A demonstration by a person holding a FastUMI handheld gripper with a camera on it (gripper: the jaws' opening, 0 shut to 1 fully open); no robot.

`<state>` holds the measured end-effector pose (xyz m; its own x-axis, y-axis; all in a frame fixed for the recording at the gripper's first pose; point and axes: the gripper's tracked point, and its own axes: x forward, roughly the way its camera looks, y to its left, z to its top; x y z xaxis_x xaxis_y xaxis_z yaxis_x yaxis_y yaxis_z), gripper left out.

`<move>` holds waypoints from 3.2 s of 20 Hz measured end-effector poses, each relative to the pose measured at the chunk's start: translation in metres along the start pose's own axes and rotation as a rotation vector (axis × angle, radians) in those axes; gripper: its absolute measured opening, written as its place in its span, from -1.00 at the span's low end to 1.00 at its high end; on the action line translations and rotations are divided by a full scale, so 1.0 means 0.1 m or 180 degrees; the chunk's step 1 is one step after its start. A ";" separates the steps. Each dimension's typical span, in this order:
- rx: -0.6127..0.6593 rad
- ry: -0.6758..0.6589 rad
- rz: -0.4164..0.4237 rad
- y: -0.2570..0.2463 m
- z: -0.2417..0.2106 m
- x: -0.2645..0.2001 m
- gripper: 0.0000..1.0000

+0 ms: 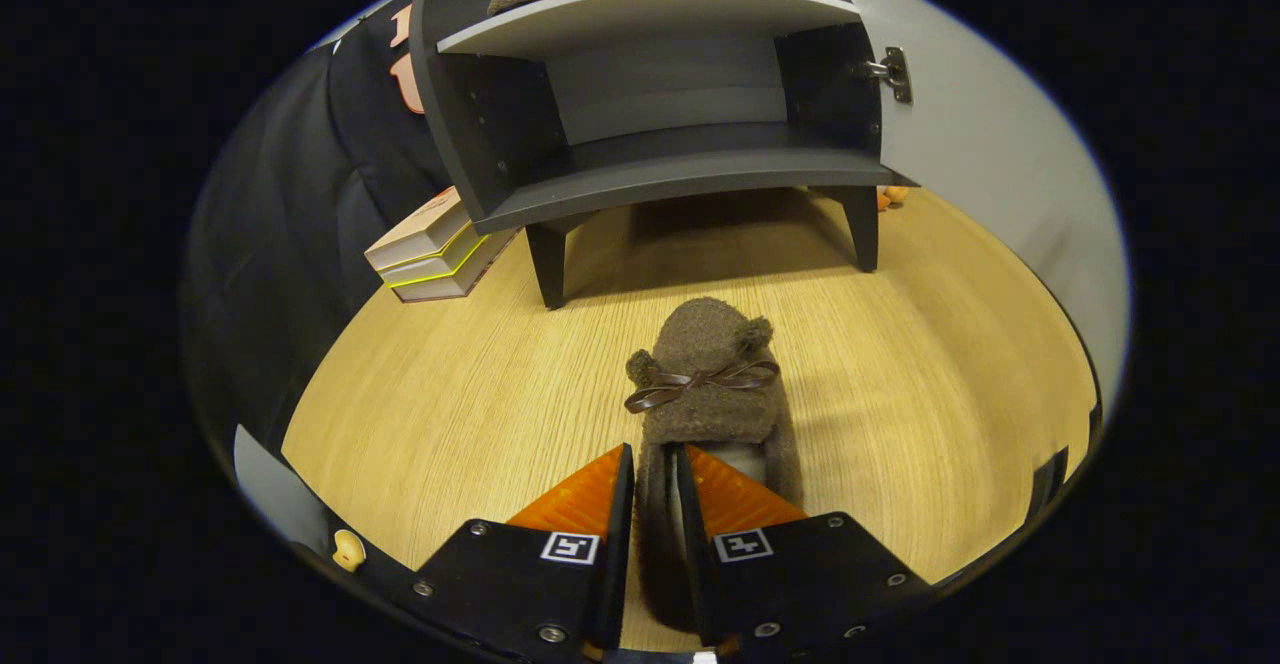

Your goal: Open the shoe cabinet door, grab the shoes and put them into the shoe cabinet, then close the shoe cabinet door.

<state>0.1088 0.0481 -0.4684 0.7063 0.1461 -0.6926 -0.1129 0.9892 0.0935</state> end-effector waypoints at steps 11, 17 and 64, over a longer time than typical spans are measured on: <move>0.0082 -0.0108 -0.0027 -0.03 0.15 0.27 -0.86; 0.0258 -0.0239 0.0022 -0.07 0.35 -0.12 -0.87; -0.0315 -0.1152 -0.0118 -0.23 4.79 -0.12 -0.87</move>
<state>0.4382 0.0290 -0.1195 0.9105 0.1227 -0.3949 -0.1372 0.9905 -0.0086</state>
